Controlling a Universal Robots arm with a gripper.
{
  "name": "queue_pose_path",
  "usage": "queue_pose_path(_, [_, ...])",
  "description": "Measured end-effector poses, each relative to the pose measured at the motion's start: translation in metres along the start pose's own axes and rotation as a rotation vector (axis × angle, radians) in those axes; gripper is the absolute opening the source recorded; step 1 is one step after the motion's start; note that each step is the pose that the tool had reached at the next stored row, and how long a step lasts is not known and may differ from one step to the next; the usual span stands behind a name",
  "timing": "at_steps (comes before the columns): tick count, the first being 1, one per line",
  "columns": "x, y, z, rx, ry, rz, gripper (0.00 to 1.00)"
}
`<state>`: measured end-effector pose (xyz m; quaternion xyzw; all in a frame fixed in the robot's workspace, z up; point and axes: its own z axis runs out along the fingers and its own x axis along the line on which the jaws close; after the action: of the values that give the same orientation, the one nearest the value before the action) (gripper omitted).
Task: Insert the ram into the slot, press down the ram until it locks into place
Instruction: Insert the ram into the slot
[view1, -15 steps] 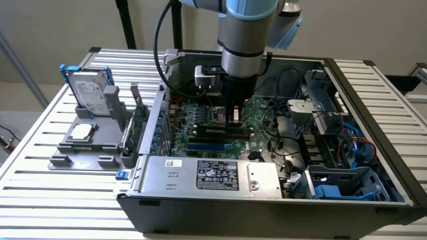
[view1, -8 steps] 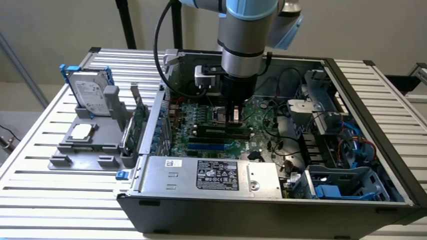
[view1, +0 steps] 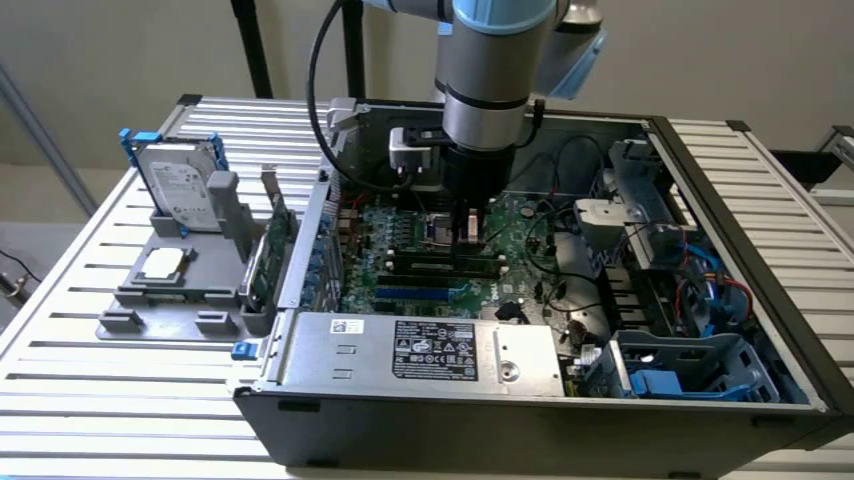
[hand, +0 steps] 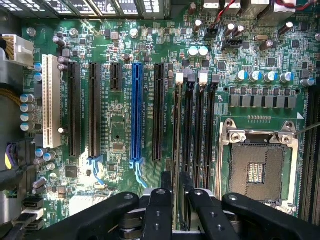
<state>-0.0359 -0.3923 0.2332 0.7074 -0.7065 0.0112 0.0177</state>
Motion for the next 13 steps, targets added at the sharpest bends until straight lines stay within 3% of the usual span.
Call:
queue_pose_path(5, [0.0005,0.0033,-0.0106,-0.0006,-0.0002,0.0,0.21])
queue_pose_path(7, [0.0005,0.0038,-0.0113,-0.0006,-0.0008,0.0,0.19])
queue_pose_path(9, [0.0004,0.005,-0.0114,-0.0006,-0.0009,0.0,0.11])
queue_pose_path(13, [0.0005,0.0051,-0.0115,-0.0006,-0.0026,0.0,0.11])
